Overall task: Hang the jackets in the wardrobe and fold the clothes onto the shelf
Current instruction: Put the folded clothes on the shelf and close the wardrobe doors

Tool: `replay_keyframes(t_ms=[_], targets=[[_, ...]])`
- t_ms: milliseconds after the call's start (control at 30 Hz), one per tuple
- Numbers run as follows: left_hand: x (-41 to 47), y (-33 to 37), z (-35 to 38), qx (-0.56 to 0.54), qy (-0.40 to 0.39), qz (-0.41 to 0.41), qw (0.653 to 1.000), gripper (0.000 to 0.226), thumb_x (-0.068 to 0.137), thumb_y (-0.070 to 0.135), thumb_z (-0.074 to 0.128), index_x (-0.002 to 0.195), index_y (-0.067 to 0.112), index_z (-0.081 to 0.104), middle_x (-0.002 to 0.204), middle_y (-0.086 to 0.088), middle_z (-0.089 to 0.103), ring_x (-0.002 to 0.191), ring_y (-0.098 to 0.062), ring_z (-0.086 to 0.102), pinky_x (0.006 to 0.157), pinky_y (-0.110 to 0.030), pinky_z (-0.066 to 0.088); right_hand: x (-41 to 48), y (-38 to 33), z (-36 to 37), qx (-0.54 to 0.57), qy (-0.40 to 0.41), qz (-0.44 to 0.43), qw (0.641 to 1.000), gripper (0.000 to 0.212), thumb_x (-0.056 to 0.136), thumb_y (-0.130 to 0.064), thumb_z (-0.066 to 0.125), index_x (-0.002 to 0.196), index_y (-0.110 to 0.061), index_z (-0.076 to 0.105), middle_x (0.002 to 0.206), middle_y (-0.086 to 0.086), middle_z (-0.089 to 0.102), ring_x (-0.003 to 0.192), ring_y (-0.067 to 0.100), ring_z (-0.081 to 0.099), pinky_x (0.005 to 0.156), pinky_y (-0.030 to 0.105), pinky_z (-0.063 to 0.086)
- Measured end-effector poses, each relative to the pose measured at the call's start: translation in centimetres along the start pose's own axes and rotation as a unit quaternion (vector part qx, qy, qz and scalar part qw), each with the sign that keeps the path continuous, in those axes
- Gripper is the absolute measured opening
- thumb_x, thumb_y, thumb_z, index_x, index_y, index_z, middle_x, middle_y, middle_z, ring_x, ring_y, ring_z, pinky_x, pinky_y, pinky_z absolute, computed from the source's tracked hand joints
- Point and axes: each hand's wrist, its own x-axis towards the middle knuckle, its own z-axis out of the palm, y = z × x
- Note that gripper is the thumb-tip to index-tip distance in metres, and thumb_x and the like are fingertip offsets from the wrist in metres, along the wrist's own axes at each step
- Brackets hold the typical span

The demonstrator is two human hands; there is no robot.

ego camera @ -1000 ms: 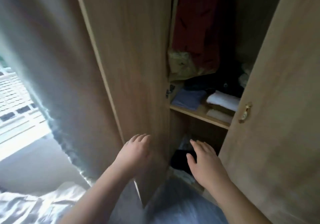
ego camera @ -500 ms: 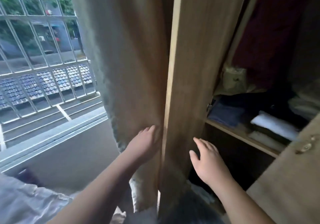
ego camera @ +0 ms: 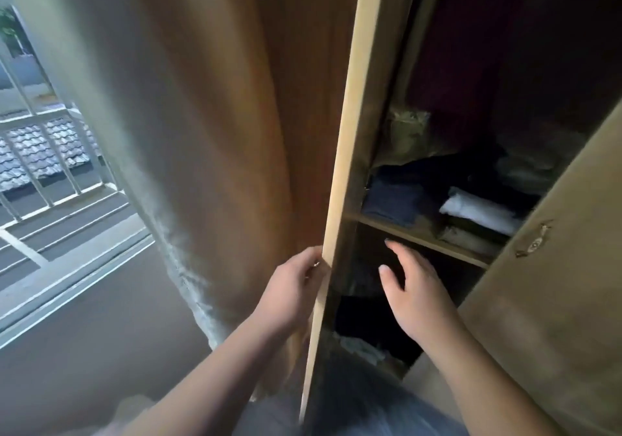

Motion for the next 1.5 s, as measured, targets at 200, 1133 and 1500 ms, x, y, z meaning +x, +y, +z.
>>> replay_keyframes(t_ms=[200, 1133, 1500], targets=[[3.6, 3.0, 6.2, 0.084, -0.121, 0.138, 0.979, 0.016, 0.09, 0.045, 0.067, 0.088, 0.039, 0.052, 0.097, 0.017, 0.054, 0.081, -0.006, 0.058, 0.071, -0.021, 0.051, -1.4, 2.8, -4.6, 0.091, 0.078, -0.013, 0.993, 0.052, 0.096, -0.036, 0.05, 0.135, -0.063, 0.027, 0.136, -0.042, 0.034, 0.132, -0.007, 0.036, 0.111, 0.029, 0.035], [25.0, 13.9, 36.0, 0.14, -0.093, 0.178, 0.97, 0.02, 0.09, 0.03, 0.055, 0.109, 0.03, 0.049, 0.102, 0.005, 0.039, 0.096, -0.021, 0.051, 0.077, -0.025, 0.04, 16.4, 29.6, -20.8, -0.446, 0.086, -0.145, 0.879, 0.075, 0.086, -0.029, 0.036, 0.156, -0.01, 0.019, 0.166, 0.003, 0.01, 0.153, 0.023, 0.006, 0.121, 0.052, 0.015], [25.7, 15.1, 35.5, 0.133, -0.129, 0.141, 0.973, 0.032, 0.082, 0.018, 0.06, 0.112, 0.026, 0.053, 0.104, 0.002, 0.043, 0.092, -0.021, 0.054, 0.081, -0.033, 0.047, 17.4, 29.6, -19.7, -0.461, 0.096, -0.099, 0.876, 0.075, 0.088, -0.029, 0.043, 0.156, -0.008, 0.021, 0.166, 0.003, 0.006, 0.153, 0.026, 0.005, 0.121, 0.053, 0.009]])
